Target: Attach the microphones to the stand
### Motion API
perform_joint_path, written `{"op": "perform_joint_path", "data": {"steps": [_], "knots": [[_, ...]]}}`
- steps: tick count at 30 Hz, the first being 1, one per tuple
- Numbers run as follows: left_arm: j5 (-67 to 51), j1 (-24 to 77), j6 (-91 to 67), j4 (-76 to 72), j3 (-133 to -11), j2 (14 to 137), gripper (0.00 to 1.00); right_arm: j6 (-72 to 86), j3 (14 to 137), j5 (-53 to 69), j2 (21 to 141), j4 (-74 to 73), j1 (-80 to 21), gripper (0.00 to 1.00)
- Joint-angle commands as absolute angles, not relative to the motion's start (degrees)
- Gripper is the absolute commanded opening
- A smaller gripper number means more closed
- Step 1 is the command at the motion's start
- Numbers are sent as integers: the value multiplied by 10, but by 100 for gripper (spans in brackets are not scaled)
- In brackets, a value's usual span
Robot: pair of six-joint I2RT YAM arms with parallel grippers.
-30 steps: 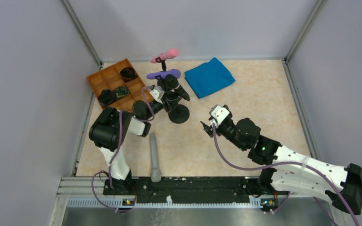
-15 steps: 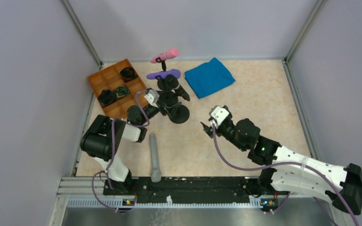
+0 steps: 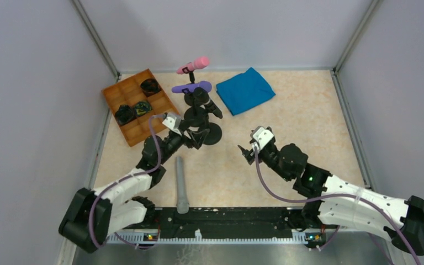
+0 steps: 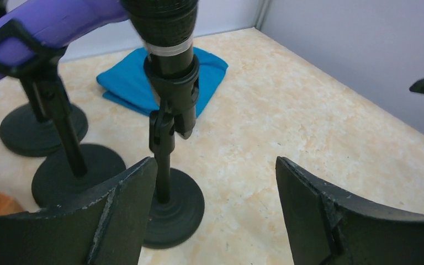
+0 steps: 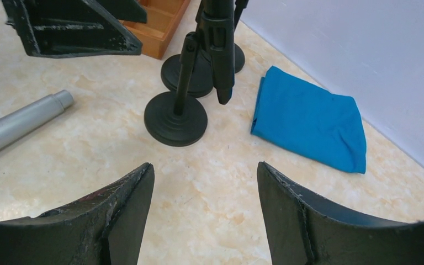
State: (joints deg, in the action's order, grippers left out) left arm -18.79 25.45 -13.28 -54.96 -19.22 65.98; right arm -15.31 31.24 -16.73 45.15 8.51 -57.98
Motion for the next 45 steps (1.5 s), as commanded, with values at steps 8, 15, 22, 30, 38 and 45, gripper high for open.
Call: {"op": "perform_joint_path", "data": {"steps": [8, 15, 22, 30, 38, 45], "knots": [[125, 296, -335, 51, -235, 423, 87, -99, 288, -206, 446, 140, -576, 68], [143, 297, -341, 180, -279, 464, 99, -86, 281, -210, 450, 147, -576, 68], [132, 301, -353, 221, -286, 528, 97, -84, 273, -214, 452, 148, -576, 68], [140, 338, -374, 235, -272, 538, 91, -87, 270, -219, 457, 151, -576, 68], [163, 373, -412, 249, -273, 558, 85, -85, 269, -216, 463, 154, -576, 68], [162, 387, -426, 235, -268, 576, 82, -89, 269, -217, 471, 157, -576, 68]]}}
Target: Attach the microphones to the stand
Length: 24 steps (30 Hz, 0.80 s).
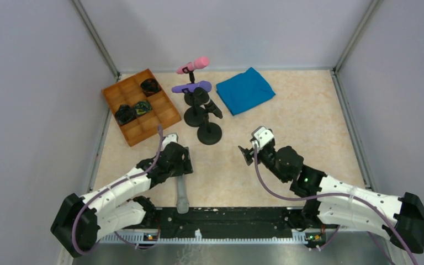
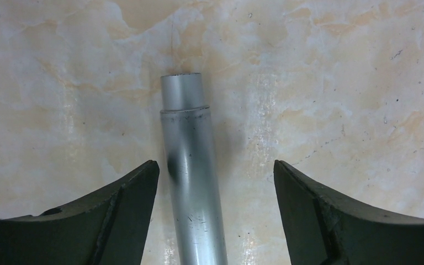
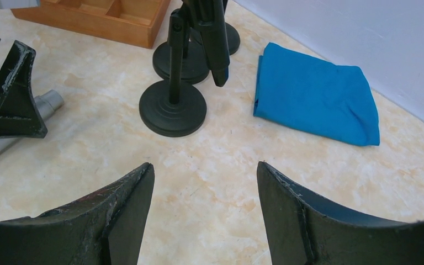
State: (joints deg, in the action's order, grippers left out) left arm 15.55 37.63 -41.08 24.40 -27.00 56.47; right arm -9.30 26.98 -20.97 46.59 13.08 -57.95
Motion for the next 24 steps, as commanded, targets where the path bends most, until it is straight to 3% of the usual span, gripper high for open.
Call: {"op": "perform_joint_path", "data": {"steps": [1, 9, 17, 24], "knots": [[164, 389, -426, 233, -268, 582, 82, -90, 270, -217, 471, 157, -576, 68], [164, 413, -415, 220, -279, 633, 76, -89, 268, -222, 469, 156, -576, 68], [153, 428, -398, 187, -292, 659, 61, -92, 268, -223, 471, 160, -576, 68], [153, 439, -386, 168, -307, 689, 53, -91, 268, -225, 466, 158, -576, 68]]}}
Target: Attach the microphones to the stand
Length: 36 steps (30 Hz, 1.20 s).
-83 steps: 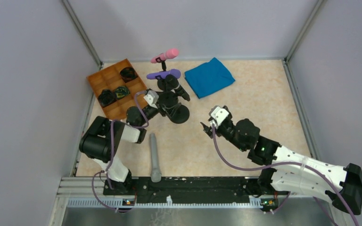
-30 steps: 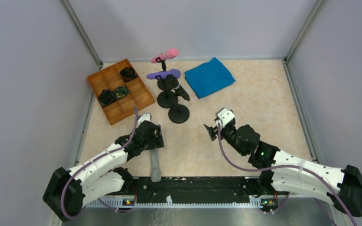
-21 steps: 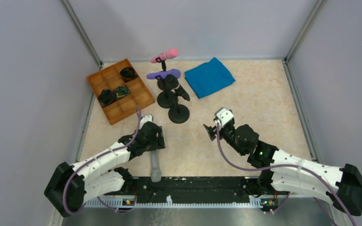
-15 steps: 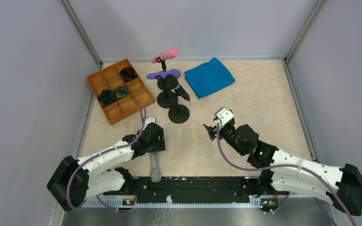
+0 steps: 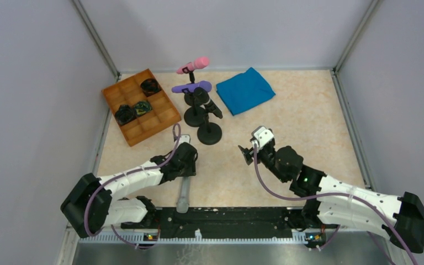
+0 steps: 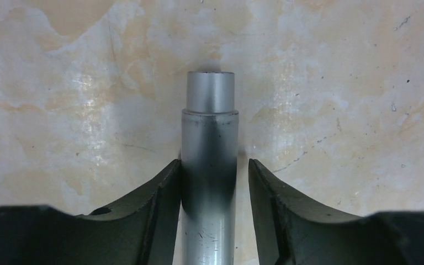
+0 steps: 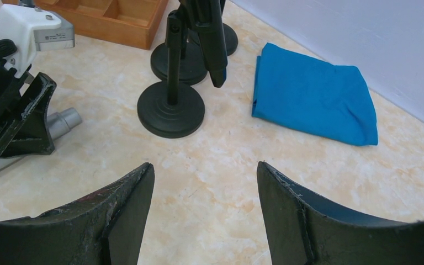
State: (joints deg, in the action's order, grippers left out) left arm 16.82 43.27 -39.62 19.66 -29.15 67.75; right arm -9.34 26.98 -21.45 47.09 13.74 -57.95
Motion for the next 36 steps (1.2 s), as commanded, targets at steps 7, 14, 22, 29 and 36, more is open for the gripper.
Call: {"op": "perform_joint_path", "data": {"steps": [7, 14, 22, 29, 36], "knots": [[207, 427, -369, 135, -331, 718, 41, -91, 266, -227, 462, 158, -576, 68], [175, 336, -324, 72, -359, 758, 35, -88, 265, -236, 457, 154, -576, 68], [147, 259, -308, 4, -415, 832, 36, -84, 270, -247, 466, 150, -576, 68], [124, 242, -294, -37, -467, 917, 49, -78, 273, -254, 462, 135, -576, 68], [114, 228, -269, -47, -459, 892, 70, -76, 274, -273, 454, 118, -576, 68]]}}
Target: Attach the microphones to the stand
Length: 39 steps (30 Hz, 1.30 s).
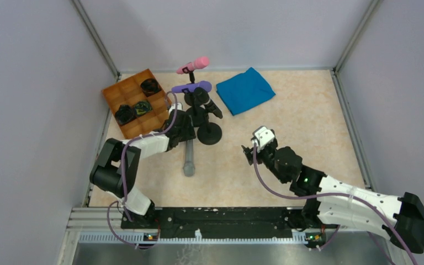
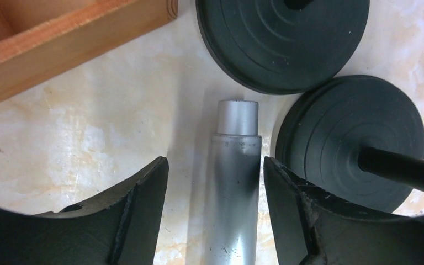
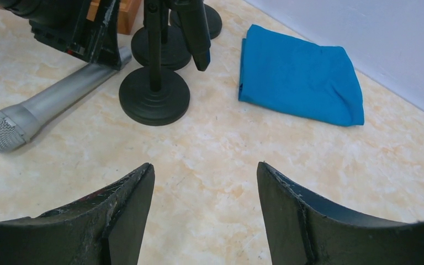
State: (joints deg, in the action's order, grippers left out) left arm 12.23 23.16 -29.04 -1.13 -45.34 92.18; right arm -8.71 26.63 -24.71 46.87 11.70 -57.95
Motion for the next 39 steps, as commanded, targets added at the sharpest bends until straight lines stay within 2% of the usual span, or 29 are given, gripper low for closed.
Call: {"op": "perform_joint_path", "data": {"steps": [1, 6, 12, 16, 17, 19, 22, 27, 31, 39], "knots": [[111, 228, -267, -47, -455, 878, 72, -76, 272, -275, 451, 120, -576, 68], [99, 229, -254, -36, -431, 778, 81, -77, 262, -291, 421, 132, -575, 68], [71, 230, -199, -34, -409, 627, 85, -107, 249, -317, 369, 158, -575, 68], [82, 230, -169, 15, -423, 557, 87, -107, 297, -339, 359, 108, -567, 71], [81, 230, -167, 25, -426, 548, 87, -90, 315, -346, 360, 83, -560, 76], [75, 230, -155, 32, -426, 510, 87, -33, 364, -354, 372, 2, -530, 78], [102, 230, -138, 33, -418, 470, 88, 48, 420, -305, 393, -103, -445, 88], [122, 230, -125, 27, -402, 430, 88, 132, 446, -174, 383, -153, -293, 95], [117, 230, -119, 16, -395, 412, 89, 154, 425, -172, 339, -138, -229, 95], [138, 230, -117, 6, -389, 401, 90, 73, 316, -229, 232, -7, -229, 93]]}}
